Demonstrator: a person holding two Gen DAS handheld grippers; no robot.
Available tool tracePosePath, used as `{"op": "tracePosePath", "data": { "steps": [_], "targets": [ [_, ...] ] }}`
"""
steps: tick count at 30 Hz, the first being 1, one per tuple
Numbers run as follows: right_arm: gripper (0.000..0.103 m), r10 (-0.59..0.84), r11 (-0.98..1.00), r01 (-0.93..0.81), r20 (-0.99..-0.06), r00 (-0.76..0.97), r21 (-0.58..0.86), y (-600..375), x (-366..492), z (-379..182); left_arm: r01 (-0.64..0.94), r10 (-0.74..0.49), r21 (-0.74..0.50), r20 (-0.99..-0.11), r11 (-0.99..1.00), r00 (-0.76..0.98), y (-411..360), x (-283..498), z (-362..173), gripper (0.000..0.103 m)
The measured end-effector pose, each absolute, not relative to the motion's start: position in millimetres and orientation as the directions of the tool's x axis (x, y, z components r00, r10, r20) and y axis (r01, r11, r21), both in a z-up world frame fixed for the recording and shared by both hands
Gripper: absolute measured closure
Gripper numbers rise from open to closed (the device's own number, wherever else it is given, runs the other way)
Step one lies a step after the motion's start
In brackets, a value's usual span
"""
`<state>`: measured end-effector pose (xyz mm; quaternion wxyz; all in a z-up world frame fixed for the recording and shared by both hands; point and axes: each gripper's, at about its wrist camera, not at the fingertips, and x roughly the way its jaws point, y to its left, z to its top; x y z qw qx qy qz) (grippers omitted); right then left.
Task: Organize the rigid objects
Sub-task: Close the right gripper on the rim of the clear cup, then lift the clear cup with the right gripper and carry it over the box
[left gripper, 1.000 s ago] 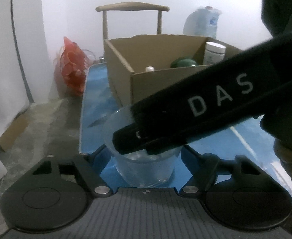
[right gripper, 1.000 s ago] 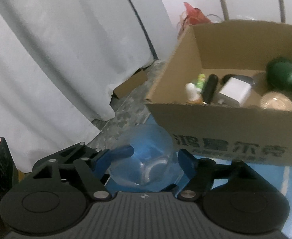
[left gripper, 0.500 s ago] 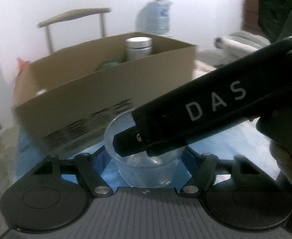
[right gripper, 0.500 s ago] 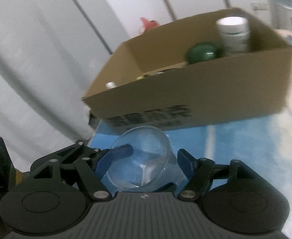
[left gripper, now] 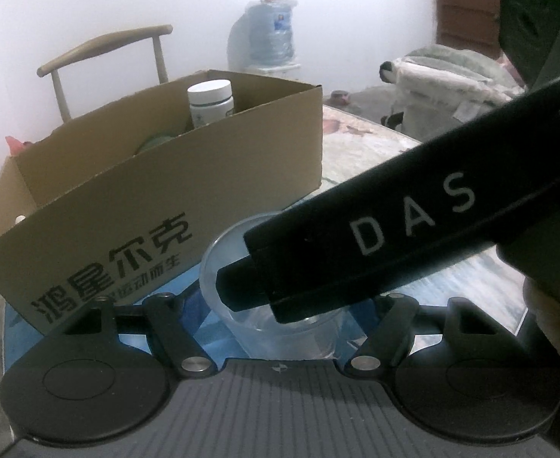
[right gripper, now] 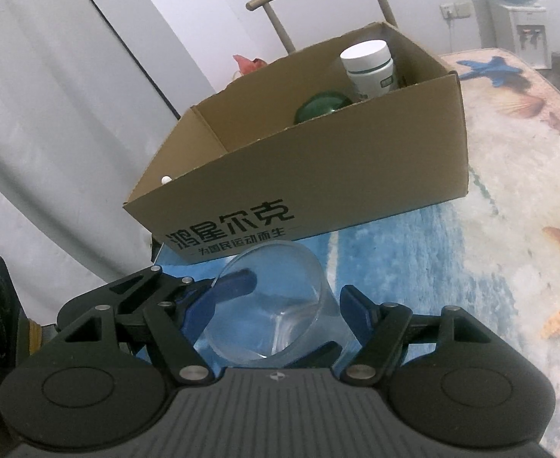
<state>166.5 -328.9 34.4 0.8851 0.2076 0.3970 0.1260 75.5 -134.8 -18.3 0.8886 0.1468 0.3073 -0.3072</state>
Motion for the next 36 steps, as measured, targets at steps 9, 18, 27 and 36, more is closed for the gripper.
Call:
{"op": "tracePosePath", "data": {
  "steps": [9, 18, 27, 36],
  "targets": [
    [0.028, 0.386, 0.884, -0.059, -0.653, 0.651, 0.464, -329.2, 169.3, 33.5, 0.635, -0.455, 0.071, -0.636, 0.769, 0.623, -137.0, 79.1, -16.3, 0.029],
    [0.028, 0.382, 0.888, -0.06, -0.657, 0.65, 0.457, -329.6, 170.1, 34.2, 0.634, -0.455, 0.071, -0.636, 0.77, 0.623, -137.6, 79.0, -16.1, 0.029],
    [0.028, 0.369, 0.894, -0.056, -0.661, 0.653, 0.445, -326.9, 169.2, 35.6, 0.634, -0.456, 0.069, -0.636, 0.77, 0.623, -137.0, 77.5, -15.5, 0.029],
    [0.03, 0.341, 0.91, -0.055, -0.664, 0.665, 0.412, -329.4, 168.6, 37.1, 0.646, -0.482, 0.043, -0.629, 0.762, 0.61, -141.8, 72.5, -13.8, 0.029]
  ]
}}
